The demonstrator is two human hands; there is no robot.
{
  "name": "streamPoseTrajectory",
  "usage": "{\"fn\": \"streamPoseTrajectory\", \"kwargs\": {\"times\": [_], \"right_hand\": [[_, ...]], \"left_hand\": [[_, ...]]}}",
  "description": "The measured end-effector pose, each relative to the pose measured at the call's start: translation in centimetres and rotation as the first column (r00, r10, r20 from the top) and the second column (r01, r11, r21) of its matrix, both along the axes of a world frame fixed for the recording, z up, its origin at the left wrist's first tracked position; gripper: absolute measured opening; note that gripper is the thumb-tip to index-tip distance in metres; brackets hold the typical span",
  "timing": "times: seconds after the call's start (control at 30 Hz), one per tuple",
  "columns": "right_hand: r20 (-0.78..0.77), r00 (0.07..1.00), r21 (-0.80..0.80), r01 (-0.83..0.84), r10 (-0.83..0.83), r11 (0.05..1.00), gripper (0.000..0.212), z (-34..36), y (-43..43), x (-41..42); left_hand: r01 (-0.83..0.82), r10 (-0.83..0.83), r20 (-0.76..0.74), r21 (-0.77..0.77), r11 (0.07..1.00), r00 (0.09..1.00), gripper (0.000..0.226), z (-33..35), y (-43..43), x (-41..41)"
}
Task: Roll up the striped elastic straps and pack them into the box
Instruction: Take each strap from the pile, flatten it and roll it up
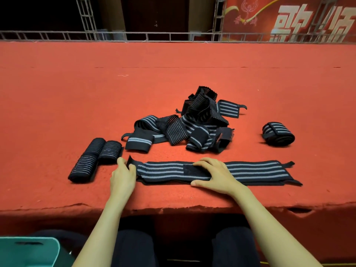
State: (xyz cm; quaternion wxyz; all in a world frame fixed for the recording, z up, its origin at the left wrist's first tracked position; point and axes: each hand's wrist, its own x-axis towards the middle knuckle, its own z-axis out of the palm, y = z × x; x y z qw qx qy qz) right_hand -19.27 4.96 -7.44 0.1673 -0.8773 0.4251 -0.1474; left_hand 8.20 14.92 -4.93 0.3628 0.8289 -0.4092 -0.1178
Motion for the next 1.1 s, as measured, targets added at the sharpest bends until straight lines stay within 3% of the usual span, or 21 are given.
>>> {"fn": "streamPoseTrajectory", "kwargs": {"times": [0.23, 0.5, 0.6, 0.83, 1.1], "right_hand": [[0.073, 0.997, 0.002, 0.02, -0.02, 1.0, 0.082, 0.3, 0.1, -0.5], [-0.002, 1.0, 0.094, 0.025, -0.025, 0.995, 0.091, 0.8, -0.3, -0.5], [-0.006, 1.0, 0.058, 0.004, -0.004, 0.998, 0.091, 1.3, -0.2, 1.1], [-0.005, 0.976, 0.101, -0.216, 0.217, 0.971, 0.064, 1.9, 1.1, 8.3], [0.01, 0.968, 0.083, -0.251, 0.251, 0.964, 0.06, 0.9, 1.8, 12.4]], "left_hand": [[0.004, -0.005, -0.082, -0.007, 1.0, 0.997, 0.012, -0.6, 0.0, 1.0], [-0.012, 0.009, -0.113, -0.027, 1.0, 0.994, 0.007, -0.2, 0.1, 1.1], [-0.004, 0.0, -0.128, -0.031, 1.0, 0.992, 0.009, -0.2, -0.1, 1.2], [-0.016, 0.014, 0.047, 0.024, 1.0, 0.999, 0.009, 0.3, 0.4, 1.4], [-0.024, 0.023, 0.044, 0.031, 0.999, 0.999, 0.011, -0.1, 0.1, 2.2]]}}
